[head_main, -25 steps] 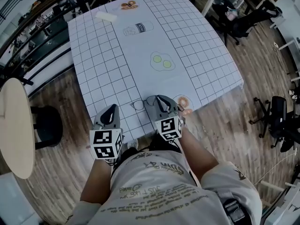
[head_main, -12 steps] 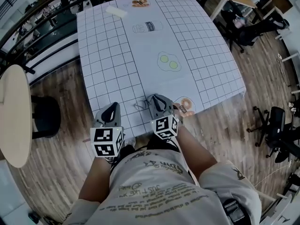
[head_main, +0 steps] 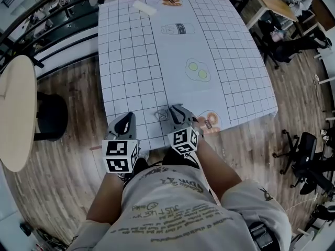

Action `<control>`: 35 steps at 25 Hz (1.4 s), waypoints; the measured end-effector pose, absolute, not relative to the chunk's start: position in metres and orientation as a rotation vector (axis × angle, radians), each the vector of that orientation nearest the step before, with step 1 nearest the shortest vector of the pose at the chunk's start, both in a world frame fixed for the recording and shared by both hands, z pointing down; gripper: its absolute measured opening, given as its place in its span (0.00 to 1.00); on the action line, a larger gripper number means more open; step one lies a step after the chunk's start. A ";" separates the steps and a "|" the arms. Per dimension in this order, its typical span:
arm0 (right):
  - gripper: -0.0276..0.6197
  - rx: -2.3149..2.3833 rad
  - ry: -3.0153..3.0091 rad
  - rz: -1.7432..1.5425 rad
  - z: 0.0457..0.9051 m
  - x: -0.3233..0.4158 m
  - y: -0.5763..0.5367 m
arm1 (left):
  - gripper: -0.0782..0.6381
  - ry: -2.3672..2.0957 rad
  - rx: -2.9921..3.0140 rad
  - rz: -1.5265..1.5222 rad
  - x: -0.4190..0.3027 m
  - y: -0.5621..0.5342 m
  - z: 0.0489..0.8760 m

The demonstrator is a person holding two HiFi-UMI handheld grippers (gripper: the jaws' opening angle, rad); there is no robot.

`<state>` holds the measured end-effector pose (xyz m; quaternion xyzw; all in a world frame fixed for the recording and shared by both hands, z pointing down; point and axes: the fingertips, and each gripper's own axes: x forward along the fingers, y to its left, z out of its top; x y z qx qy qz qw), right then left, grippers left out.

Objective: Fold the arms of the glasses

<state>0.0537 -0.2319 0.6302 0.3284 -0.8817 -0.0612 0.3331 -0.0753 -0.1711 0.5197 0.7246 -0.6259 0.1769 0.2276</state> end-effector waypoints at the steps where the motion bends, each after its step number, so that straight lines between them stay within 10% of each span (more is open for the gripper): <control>1: 0.14 0.846 -2.301 -0.165 0.631 0.053 -0.231 | 0.13 -1.727 1.992 0.486 -0.076 -0.171 0.520; 35: 0.14 0.831 -2.279 0.184 0.665 0.045 -0.230 | 0.13 -1.597 2.159 0.780 -0.048 -0.158 0.548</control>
